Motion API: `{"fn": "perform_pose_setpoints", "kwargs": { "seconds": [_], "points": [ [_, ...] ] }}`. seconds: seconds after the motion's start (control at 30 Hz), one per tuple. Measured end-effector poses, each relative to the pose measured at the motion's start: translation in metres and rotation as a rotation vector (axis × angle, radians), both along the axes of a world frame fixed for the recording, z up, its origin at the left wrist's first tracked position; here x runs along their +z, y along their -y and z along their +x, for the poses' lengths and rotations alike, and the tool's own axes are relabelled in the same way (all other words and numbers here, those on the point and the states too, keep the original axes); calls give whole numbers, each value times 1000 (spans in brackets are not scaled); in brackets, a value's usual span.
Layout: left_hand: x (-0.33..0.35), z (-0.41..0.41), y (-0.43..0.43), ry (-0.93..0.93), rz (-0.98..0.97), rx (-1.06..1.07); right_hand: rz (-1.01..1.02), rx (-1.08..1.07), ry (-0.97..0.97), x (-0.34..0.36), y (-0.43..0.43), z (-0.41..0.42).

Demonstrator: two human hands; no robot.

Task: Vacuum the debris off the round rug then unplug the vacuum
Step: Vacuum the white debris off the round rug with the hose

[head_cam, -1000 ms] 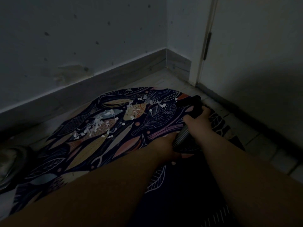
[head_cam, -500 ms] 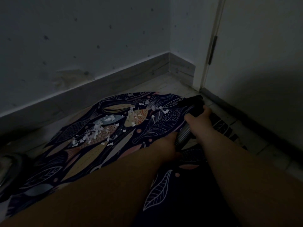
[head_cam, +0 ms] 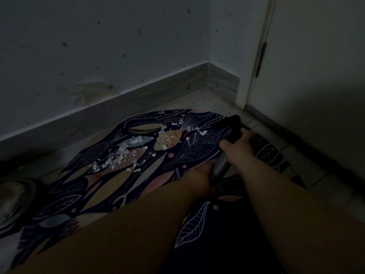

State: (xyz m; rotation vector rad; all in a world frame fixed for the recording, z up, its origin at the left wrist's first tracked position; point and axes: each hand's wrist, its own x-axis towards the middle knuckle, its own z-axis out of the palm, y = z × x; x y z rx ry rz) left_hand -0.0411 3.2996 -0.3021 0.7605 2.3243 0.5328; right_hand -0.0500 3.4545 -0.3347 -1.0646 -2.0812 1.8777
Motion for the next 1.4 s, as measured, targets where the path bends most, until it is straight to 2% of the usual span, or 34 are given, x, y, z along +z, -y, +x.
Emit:
{"fn": "perform_pose_setpoints", "kwargs": {
  "seconds": [0.43,1.0,1.4],
  "points": [
    [-1,31,24,42,-39,36,13,77,44,8,25,30],
    [10,44,61,-40,-58,84,-51,197,42,15,65,30],
    [-2,33,38,-18,-60,41,-3,115,36,9,44,28]
  ]
}}
